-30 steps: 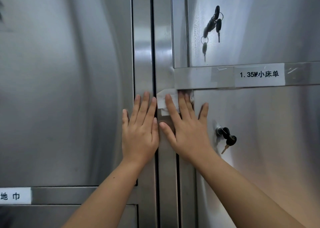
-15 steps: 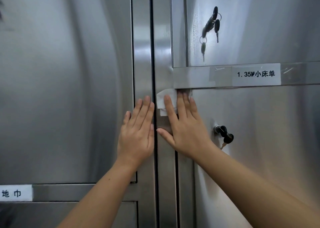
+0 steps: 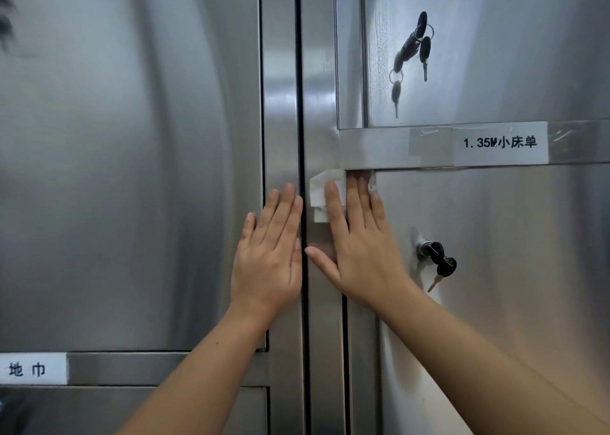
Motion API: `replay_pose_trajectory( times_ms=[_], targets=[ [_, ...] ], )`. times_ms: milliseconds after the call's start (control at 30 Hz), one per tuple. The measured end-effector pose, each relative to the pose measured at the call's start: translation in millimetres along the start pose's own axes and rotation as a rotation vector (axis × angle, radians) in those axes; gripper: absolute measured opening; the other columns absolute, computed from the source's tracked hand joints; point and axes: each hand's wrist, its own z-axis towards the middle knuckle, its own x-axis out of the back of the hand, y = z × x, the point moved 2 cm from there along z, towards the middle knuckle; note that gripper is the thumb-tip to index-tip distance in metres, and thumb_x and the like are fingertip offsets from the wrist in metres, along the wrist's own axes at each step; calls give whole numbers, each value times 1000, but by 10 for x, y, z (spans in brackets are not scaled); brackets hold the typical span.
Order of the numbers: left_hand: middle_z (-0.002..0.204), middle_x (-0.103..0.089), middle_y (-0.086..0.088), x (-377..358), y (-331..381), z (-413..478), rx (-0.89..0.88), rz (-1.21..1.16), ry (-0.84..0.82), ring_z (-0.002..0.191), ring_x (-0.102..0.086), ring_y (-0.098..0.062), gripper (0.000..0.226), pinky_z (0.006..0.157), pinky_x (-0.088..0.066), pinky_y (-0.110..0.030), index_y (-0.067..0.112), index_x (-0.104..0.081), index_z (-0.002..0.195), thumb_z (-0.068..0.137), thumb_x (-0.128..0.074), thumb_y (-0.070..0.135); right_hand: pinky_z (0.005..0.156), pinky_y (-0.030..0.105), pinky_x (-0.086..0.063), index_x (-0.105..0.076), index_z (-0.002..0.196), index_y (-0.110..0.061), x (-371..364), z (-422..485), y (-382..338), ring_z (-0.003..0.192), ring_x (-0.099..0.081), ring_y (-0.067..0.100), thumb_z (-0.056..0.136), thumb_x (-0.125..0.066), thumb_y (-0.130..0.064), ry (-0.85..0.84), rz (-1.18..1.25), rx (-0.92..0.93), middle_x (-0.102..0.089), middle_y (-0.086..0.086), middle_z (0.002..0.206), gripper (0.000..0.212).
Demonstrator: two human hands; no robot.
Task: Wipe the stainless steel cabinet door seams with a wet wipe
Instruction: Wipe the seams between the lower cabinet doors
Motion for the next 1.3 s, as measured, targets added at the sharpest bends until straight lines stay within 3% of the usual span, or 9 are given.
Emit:
replay_pose_trajectory(
  times_ms=[267, 433, 667, 767, 933, 1033, 1200, 1300],
  targets=[
    [150, -24, -5, -4, -2, -1, 1, 8, 3, 140, -17, -16, 52, 113, -14, -39, 9, -27, 143, 91, -31, 17, 113, 50, -16, -28, 141, 1, 1, -119, 38, 133, -26, 48, 90, -27, -56, 32, -19, 83, -28, 37, 141, 77],
    [151, -23, -5, -10, -10, -4, -5, 15, 1, 140, -17, -17, 53, 113, -13, -39, 9, -26, 143, 91, -31, 18, 116, 46, -4, -9, 144, -6, 16, 83, 72, 139, -17, 43, 89, -21, -60, -44, -2, 32, -22, 33, 147, 79],
    [151, -22, -5, 6, -1, -1, 1, 11, 2, 140, -17, -17, 54, 113, -13, -39, 9, -27, 143, 90, -31, 18, 113, 52, -18, -29, 140, -1, -89, -350, 25, 134, -24, 48, 85, -35, -61, 41, -35, 145, -27, 37, 141, 82],
    [151, -22, -4, 6, -1, 2, 1, 13, -1, 140, -17, -17, 54, 113, -14, -40, 9, -26, 143, 90, -32, 19, 110, 53, -21, -27, 141, -1, -29, -124, 81, 133, -28, 47, 84, -32, -63, 56, -68, 131, -30, 37, 140, 84],
    [152, -21, -4, -9, -6, -5, -1, 15, -4, 141, -15, -16, 56, 114, -11, -38, 10, -25, 144, 90, -33, 20, 114, 50, -11, -15, 144, -3, -19, 25, 44, 137, -21, 45, 87, -27, -62, 32, -38, 42, -23, 35, 145, 83],
    [152, -22, -4, -11, -6, 2, -7, 19, 6, 141, -16, -16, 55, 113, -11, -38, 9, -26, 144, 90, -32, 20, 114, 50, -11, -21, 142, -2, -80, -234, -9, 135, -20, 49, 85, -34, -61, 37, -6, 79, -22, 37, 144, 84],
    [151, -22, -5, -12, -8, -1, -7, 21, 18, 140, -16, -16, 54, 113, -9, -36, 8, -27, 143, 91, -32, 20, 109, 54, -25, -29, 140, 0, -63, -350, 43, 132, -28, 49, 81, -33, -65, 9, -81, 176, -30, 38, 139, 88],
    [152, -21, -4, -20, -10, -1, -7, 23, 14, 141, -15, -15, 55, 114, -8, -36, 8, -27, 144, 90, -33, 20, 109, 54, -20, -26, 141, 0, 25, -48, 104, 132, -28, 48, 82, -31, -65, 17, -80, 135, -30, 38, 139, 87]
  ],
)
